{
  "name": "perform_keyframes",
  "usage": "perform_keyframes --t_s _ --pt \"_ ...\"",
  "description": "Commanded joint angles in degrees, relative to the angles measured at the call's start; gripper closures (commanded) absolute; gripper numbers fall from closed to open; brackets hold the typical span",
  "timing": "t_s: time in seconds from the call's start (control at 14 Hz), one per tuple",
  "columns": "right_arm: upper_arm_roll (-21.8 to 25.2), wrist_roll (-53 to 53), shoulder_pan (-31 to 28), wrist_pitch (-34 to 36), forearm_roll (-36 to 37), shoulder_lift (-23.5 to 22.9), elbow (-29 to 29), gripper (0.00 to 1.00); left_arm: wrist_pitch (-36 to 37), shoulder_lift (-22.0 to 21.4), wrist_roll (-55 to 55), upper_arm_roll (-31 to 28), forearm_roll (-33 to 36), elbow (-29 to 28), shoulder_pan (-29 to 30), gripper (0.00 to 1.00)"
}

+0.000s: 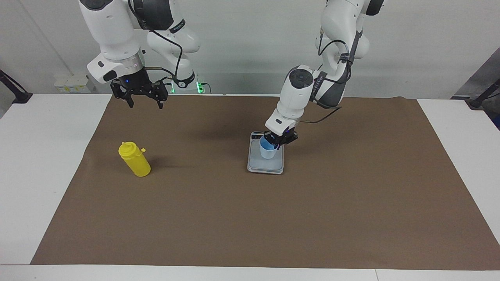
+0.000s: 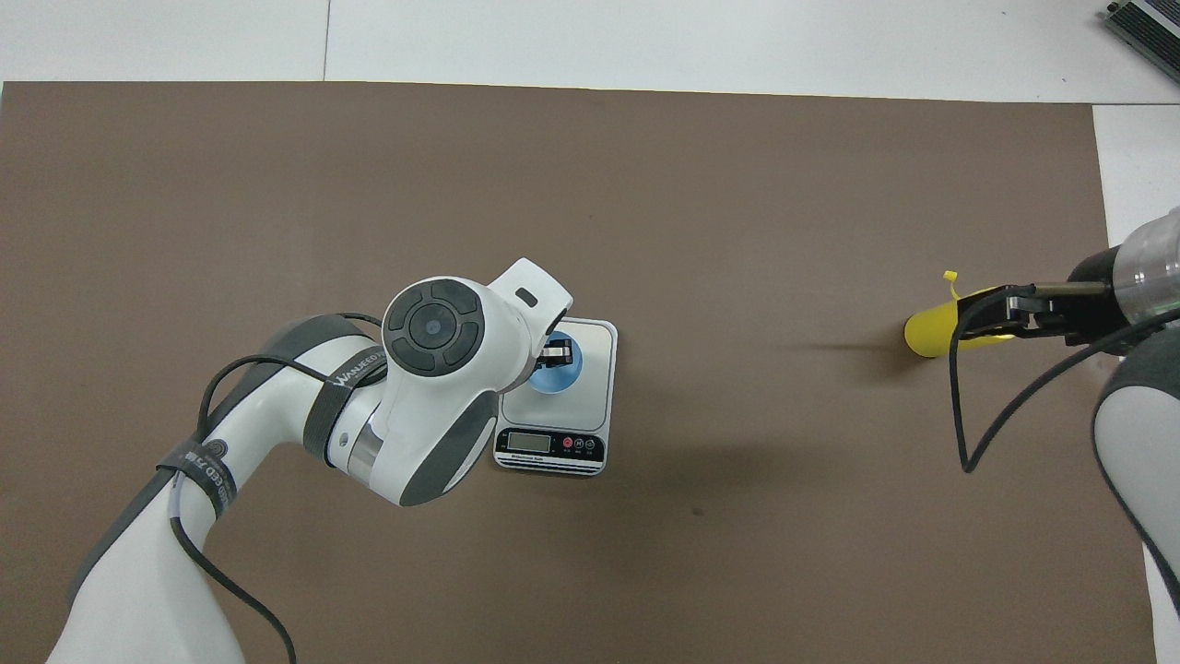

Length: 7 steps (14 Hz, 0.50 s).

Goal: Pour seasoning into cup on scale with both arms
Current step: 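Release the cup on the scale and withdraw the left gripper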

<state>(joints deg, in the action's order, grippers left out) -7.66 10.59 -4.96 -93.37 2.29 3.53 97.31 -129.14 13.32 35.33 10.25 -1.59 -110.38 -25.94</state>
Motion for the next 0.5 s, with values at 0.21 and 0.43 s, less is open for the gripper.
perform_keyframes --t_s 0.21,0.43 --pt "-0.2 21.9 -7.1 -4.7 -7.1 -2.0 -0.2 0.00 6.9 -3.9 0.1 -1.8 4.4 3.8 4.1 0.00" --pt "-0.2 29.2 -12.0 -6.1 -11.3 -4.3 -0.3 0.00 13.3 -6.5 -8.8 -1.8 4.9 5.8 9.8 0.00"
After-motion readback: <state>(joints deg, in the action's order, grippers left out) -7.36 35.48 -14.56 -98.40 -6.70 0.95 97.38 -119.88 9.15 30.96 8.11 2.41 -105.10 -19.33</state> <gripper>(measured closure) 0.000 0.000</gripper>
